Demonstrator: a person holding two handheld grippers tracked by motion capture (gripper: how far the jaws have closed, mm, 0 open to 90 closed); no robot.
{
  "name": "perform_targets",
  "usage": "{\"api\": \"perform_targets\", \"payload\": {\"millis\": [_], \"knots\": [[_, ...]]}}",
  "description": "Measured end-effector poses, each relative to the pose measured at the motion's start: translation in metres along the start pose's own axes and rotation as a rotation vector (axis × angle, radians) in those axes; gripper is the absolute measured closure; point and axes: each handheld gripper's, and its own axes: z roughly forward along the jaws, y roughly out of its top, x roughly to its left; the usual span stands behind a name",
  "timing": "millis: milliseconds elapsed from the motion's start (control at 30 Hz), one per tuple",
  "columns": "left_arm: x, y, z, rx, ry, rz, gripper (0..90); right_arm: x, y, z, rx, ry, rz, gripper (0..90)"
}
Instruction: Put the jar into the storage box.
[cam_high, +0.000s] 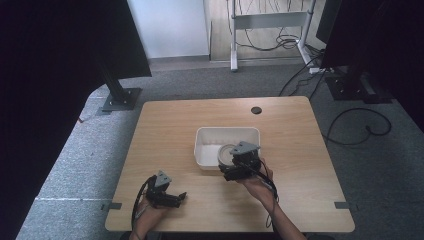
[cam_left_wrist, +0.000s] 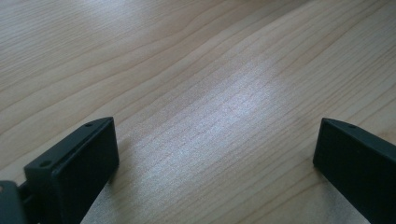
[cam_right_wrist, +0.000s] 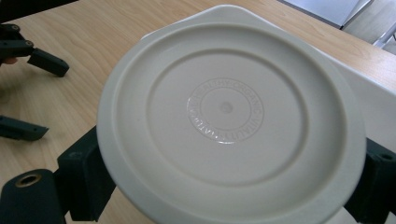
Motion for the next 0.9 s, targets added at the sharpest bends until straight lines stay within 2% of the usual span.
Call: {"api": "perform_targets", "payload": {"millis": [500, 900], "knots": [[0.0, 0.0, 0.0, 0.001, 0.0, 0.001, 0.0, -0.007, 0.016, 0.027, -0.003, -0.001, -0.003, 9.4], [0.0, 0.0, 0.0, 0.0, 0.0, 0.0, 0.0, -0.012, 0.016, 0.055, 0.023, -0.004, 0.01, 9.4]]}}
